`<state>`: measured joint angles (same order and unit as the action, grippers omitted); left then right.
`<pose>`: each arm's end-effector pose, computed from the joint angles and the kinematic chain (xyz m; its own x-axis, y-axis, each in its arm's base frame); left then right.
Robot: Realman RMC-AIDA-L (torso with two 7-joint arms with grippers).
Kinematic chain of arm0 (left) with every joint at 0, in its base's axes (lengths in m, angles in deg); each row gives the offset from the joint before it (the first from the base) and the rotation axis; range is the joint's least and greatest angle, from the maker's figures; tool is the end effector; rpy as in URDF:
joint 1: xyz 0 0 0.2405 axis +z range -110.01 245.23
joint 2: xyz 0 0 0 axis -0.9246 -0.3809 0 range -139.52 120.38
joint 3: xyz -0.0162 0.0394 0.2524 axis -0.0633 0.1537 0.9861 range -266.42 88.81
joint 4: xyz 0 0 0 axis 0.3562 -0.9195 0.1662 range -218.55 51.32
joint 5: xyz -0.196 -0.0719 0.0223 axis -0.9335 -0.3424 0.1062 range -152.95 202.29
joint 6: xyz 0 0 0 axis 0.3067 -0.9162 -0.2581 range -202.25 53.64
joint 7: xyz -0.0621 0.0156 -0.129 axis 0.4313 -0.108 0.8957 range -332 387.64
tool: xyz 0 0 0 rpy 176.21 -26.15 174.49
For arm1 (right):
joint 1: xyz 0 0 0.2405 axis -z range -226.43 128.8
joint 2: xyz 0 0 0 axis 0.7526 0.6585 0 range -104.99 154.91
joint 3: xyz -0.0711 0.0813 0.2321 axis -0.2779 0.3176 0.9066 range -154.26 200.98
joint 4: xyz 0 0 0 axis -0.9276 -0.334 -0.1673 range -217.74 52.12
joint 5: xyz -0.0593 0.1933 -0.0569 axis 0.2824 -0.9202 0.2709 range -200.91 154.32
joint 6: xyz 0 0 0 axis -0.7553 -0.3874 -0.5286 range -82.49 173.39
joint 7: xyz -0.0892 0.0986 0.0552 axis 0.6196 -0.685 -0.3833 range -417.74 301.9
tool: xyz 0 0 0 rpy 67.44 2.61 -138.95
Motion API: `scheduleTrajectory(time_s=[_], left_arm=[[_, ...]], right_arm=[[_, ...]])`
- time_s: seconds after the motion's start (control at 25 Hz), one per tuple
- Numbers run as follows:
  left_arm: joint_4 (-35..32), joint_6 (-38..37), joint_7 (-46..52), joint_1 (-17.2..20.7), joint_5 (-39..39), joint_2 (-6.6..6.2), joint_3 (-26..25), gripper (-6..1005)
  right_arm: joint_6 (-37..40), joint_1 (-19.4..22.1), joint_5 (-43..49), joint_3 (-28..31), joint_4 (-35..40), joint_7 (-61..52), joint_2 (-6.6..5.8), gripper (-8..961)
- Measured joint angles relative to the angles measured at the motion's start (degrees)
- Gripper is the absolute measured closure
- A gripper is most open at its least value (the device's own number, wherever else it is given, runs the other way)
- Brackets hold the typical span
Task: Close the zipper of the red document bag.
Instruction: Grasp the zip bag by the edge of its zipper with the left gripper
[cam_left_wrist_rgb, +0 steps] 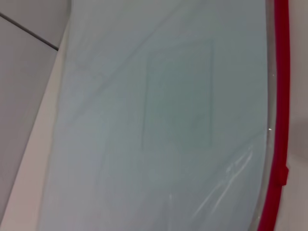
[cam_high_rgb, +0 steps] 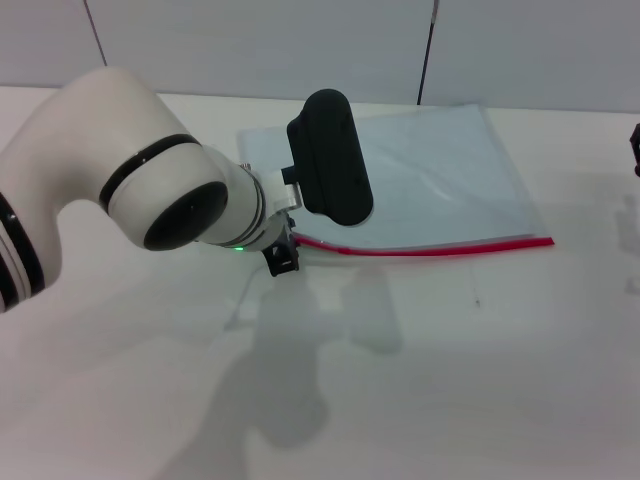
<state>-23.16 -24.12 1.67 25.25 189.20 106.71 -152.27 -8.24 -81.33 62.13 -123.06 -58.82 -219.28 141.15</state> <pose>-0.1725 0.3941 -0.0878 0.8568 0.1817 -0.4825 -0.1486 -0.8090 -0.5686 0.3049 0.3818 -0.0193 0.7169 -0.0813 -0.6924 -0.6860 0.0948 -0.7214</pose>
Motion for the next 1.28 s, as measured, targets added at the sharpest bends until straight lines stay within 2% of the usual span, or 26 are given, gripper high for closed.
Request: scheduleTrajectory(time_s=[0.04, 0.16, 0.56, 0.96, 1.08, 1.2, 1.28], left_arm=[[0.0, -0.2, 0.0, 0.0, 0.0, 0.0, 0.0, 684], [0.0, -0.9, 0.2, 0.0, 0.0, 0.02, 0.0, 804], [1.4, -2.8, 2.9, 0.6, 0.0, 0.04, 0.0, 891], [8.8, -1.5, 3.6, 4.1, 0.0, 0.02, 1.0, 931], [12.9, -1.4, 3.4, 6.5, 0.0, -0.13, 0.7, 939], [17.4, -1.6, 2.8, 8.7, 0.1, -0.26, 0.3, 945], [19.3, -1.9, 2.4, 9.7, 0.1, -0.29, 0.1, 947]], right_arm=[[0.0, 0.0, 0.0, 0.0, 0.0, 0.0, 0.0, 317], [0.0, 0.0, 0.0, 0.0, 0.0, 0.0, 0.0, 317], [-0.2, 0.4, 0.0, 1.3, 1.2, 0.0, 0.04, 317], [-0.7, 3.1, 0.1, 5.1, 7.6, 0.0, -0.49, 317], [-0.4, 4.7, 0.6, 5.7, 11.8, 0.1, -1.68, 317], [1.7, 6.5, 1.9, 5.7, 18.4, 0.2, -4.75, 317], [5.3, 7.3, 3.3, 5.9, 23.2, 0.2, -7.47, 317]])
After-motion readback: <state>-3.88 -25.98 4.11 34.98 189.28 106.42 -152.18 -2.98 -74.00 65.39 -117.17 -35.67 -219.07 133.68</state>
